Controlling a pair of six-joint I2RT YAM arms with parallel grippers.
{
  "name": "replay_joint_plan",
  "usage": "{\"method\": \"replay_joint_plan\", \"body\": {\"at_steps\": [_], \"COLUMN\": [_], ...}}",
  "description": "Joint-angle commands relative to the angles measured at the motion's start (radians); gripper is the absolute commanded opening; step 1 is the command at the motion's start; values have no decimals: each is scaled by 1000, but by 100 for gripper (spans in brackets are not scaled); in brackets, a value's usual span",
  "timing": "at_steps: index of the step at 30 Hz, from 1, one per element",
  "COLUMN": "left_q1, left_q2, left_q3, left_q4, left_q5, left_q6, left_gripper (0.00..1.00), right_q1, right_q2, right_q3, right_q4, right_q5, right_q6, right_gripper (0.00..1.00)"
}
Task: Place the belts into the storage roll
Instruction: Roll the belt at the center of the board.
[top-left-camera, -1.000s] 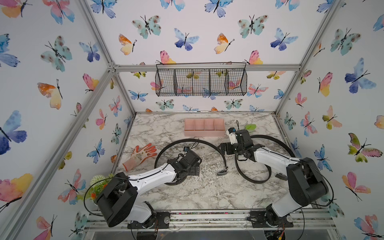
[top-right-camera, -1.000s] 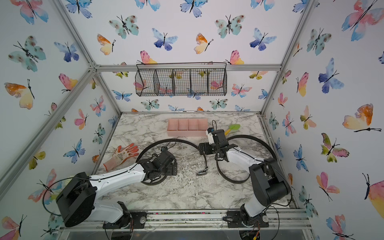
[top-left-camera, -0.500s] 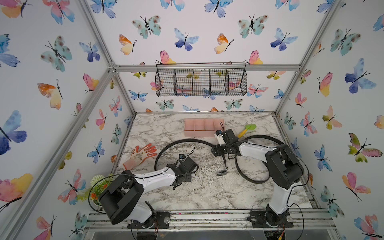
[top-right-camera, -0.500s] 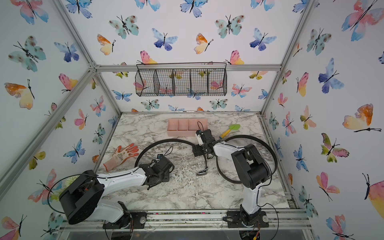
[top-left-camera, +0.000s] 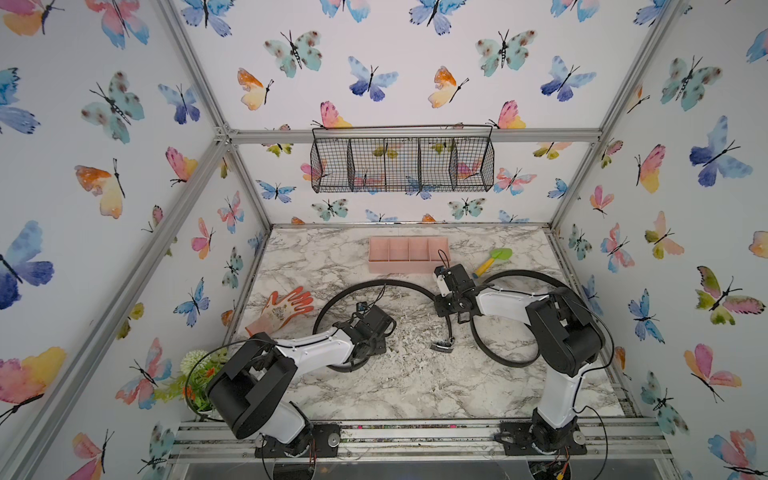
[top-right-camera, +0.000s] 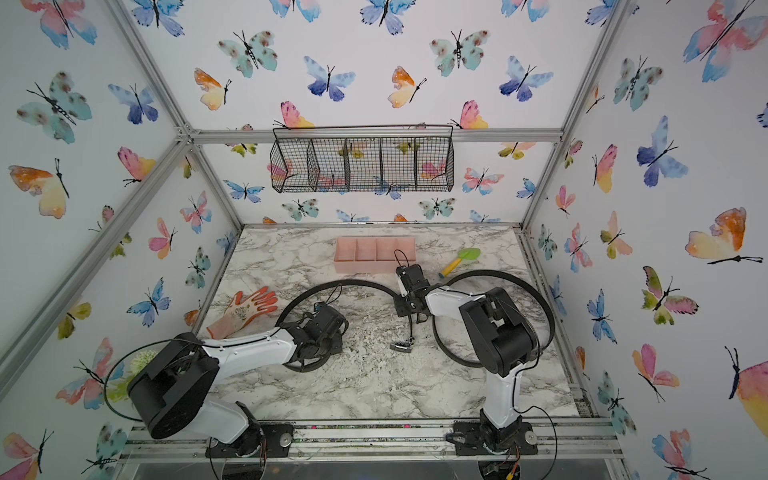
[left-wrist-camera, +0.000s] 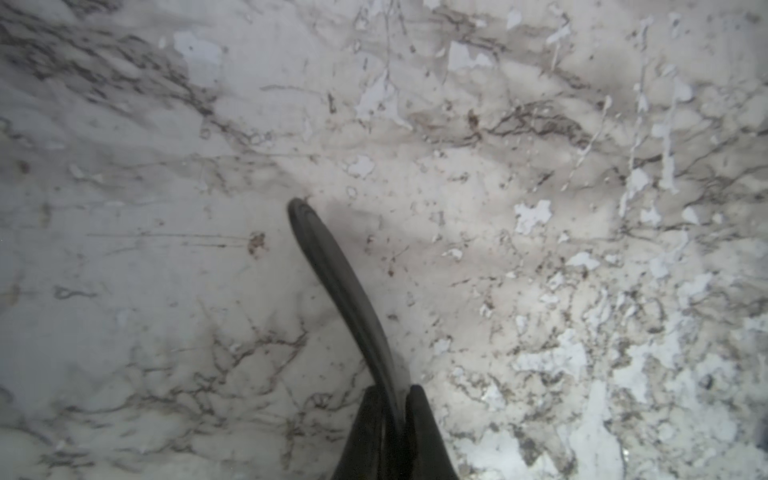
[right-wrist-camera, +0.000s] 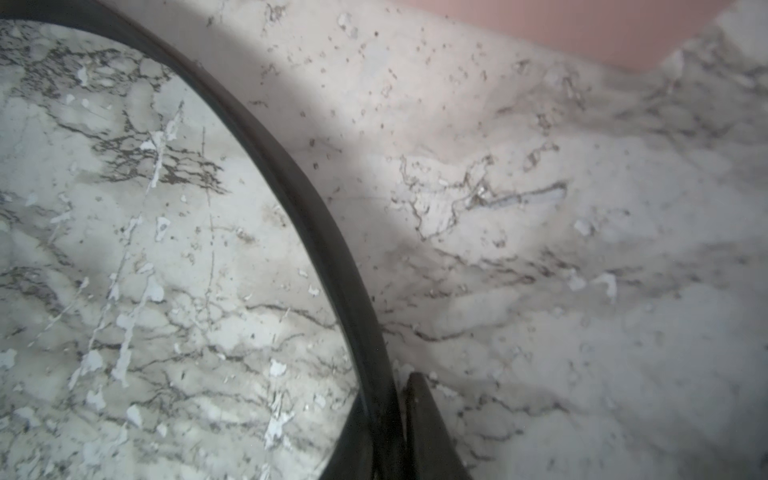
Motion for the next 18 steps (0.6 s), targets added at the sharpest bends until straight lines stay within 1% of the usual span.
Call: {"method": "replay_joint_plan", "body": {"at_steps": [1,5,8,11,13,15,17,18], "left_q1": [3,6,6,5,5,2,0,-1], "left_q2": [58,182,274,312,311,290,255,229], "left_q3": [59,173,251,264,262,269,261,250], "left_q4": [-29,-41,-16,78,111,120,123,123], "left_q5": [56,134,226,297,311,303,301,296], "left_q6": [-170,-329,-424,-474,-475,-441,-388,-348], "left_gripper": [3,0,0,0,1,9,25,33], "right_q1": [6,18,61,100,120,130,131,132], "right_q2": [-71,-160,-222,-265,-277,-285,-298,-307], "right_q3": [-79,-251,-355,-417,-422,-421,-421,-420], "right_q4": [15,146,211,240,221,199,183,172], "right_q5": [-28,-128,-112,-99,-91,-97,-105,-103], "right_q6": [118,311,422,471,467,449,424,408], "right_gripper": [16,16,15,14,14,16,23,25]}}
